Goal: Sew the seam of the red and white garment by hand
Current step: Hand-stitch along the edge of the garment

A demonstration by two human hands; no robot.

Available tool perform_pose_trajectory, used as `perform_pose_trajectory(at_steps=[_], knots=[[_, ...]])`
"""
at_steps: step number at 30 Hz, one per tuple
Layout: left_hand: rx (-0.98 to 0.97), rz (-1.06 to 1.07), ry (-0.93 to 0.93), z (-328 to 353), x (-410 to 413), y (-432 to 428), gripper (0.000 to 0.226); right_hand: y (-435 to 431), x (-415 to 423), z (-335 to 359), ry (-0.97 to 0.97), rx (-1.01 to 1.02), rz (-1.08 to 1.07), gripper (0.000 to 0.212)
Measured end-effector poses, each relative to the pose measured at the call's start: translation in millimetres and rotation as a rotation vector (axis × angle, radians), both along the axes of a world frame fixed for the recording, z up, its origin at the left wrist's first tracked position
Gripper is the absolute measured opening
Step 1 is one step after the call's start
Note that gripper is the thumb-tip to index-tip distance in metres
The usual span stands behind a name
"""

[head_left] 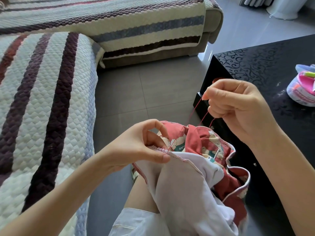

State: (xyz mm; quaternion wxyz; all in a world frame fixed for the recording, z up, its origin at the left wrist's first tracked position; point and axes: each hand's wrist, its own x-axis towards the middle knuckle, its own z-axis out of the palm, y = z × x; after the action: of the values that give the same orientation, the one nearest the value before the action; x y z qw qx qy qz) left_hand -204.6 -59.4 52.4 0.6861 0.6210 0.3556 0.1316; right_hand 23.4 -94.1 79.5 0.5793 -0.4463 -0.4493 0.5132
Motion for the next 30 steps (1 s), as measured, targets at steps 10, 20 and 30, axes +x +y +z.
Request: perform_pose_trajectory(at_steps=[10,20,30], knots=[[-0.011,0.065,0.067,-5,0,-3,0.043,12,4,1,0.025,0.048,-0.113,0.016],[-0.057,0.102,0.042,-6,-1,-3,0.045,-8,-16,-52,-0.475,-0.040,0.043,0.034],[-0.139,0.103,-0.001,-8,1,1,0.043,-49,-41,-77,-0.539,0.059,0.188,0.007]])
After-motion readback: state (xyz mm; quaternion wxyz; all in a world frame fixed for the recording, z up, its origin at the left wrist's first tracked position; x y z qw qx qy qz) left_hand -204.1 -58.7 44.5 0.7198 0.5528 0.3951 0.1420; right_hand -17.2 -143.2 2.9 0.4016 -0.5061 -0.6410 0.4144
